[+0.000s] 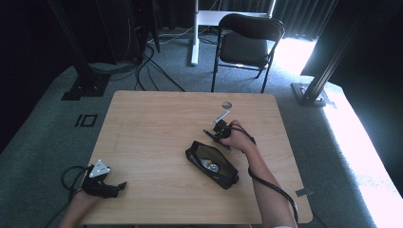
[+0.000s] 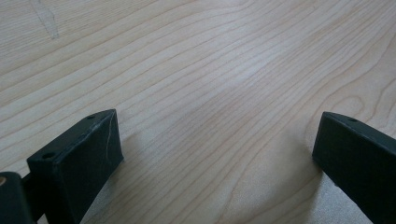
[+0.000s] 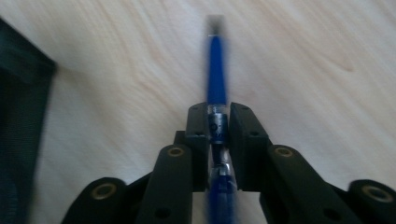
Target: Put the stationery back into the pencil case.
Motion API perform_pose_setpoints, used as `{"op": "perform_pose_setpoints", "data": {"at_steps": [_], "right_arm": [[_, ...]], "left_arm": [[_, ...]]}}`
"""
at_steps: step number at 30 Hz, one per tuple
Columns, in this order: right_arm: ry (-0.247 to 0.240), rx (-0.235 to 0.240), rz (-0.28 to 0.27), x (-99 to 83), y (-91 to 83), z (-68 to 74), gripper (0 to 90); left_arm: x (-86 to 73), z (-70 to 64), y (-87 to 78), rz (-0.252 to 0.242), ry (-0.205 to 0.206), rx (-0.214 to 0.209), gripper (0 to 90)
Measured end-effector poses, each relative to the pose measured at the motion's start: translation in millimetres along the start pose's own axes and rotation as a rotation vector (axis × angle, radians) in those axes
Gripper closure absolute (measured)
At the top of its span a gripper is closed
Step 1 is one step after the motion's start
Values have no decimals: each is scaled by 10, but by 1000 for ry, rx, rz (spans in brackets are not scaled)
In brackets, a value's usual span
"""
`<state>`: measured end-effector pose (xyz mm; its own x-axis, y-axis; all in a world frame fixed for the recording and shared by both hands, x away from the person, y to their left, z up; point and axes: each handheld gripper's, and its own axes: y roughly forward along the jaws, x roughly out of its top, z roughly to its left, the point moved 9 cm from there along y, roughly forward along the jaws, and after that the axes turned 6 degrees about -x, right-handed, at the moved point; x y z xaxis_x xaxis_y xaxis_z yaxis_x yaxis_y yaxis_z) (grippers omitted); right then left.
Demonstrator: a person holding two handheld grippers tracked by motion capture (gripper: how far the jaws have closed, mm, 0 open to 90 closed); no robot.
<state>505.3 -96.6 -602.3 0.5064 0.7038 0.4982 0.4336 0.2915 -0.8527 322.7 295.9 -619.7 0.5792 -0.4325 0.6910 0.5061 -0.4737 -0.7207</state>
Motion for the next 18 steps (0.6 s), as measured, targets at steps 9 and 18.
{"op": "perform_pose_setpoints", "data": {"at_steps": [9, 18], "right_arm": [[52, 3, 2, -6, -19, 99, 793], [103, 27, -6, -45, -153, 39, 793]], "left_arm": [[0, 0, 0, 0, 0, 0, 16], [0, 0, 0, 0, 0, 0, 16]]}}
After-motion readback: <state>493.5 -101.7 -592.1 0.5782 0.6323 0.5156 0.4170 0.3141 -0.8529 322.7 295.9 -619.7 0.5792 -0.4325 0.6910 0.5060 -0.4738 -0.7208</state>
